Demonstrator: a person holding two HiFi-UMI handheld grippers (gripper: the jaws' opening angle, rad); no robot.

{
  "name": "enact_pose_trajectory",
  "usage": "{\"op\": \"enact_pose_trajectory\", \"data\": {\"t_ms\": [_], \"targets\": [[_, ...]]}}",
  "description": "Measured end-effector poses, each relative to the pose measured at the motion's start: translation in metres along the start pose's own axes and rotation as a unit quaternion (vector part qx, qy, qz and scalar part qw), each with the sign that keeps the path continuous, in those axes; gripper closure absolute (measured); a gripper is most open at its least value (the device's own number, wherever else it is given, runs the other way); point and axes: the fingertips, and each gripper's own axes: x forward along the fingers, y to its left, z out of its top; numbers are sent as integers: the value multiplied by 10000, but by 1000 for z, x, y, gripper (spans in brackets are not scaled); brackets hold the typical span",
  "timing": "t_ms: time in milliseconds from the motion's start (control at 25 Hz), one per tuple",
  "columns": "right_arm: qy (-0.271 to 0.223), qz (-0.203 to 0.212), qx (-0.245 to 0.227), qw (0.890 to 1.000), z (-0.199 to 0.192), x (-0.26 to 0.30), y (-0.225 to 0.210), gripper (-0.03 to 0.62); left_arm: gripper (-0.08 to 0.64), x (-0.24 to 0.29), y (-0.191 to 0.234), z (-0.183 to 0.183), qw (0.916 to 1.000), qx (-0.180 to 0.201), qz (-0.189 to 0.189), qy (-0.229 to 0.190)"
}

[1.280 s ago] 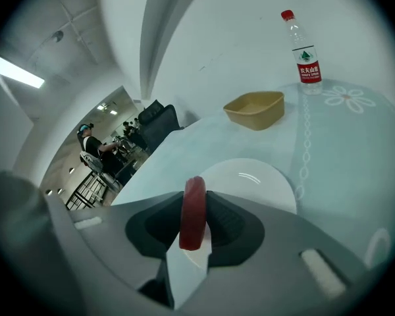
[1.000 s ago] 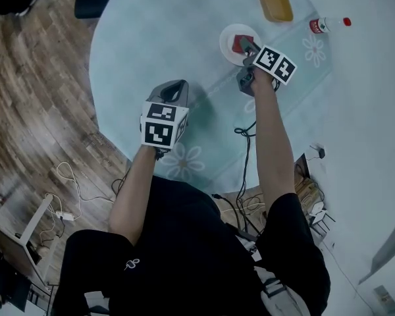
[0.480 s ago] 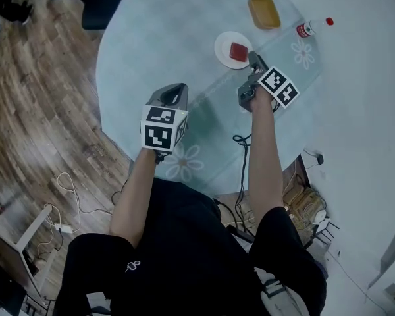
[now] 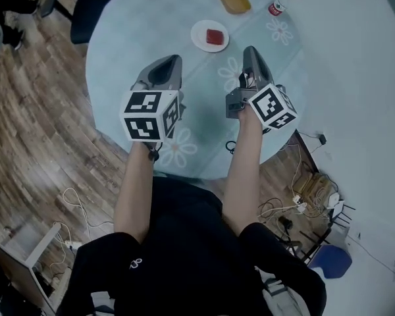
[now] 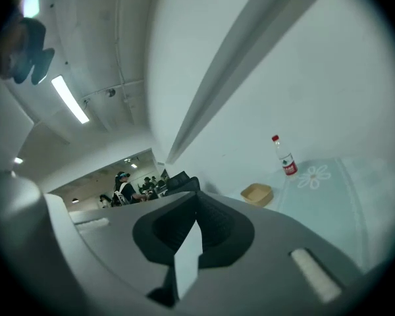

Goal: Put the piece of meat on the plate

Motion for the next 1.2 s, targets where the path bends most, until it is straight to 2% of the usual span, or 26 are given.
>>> {"op": "enact_pose_trajectory", "data": {"t_ms": [160, 280, 360, 560, 760, 1200], "targets": [[-289, -283, -478, 9980, 22, -45, 27, 586, 565, -4, -21, 35, 9987, -101, 149, -470], [-58, -480, -1296, 9904, 21, -70, 38, 586, 565, -12, -44, 41, 9980, 132, 206, -584], [129, -383, -1647, 9855, 21, -83, 46, 586, 565, -16, -62, 34, 9981, 313, 135, -520], [167, -147, -2135, 9767, 31, -99, 64, 586, 565, -19, -100, 32, 9957, 741, -94, -549], [126, -59, -2222, 9749, 31, -100, 69, 586, 565, -23, -114, 37, 9917, 1119, -104, -631], [5, 131, -2009, 9795, 29, -96, 82, 586, 565, -23, -117, 31, 9904, 1283, -94, -506]]}}
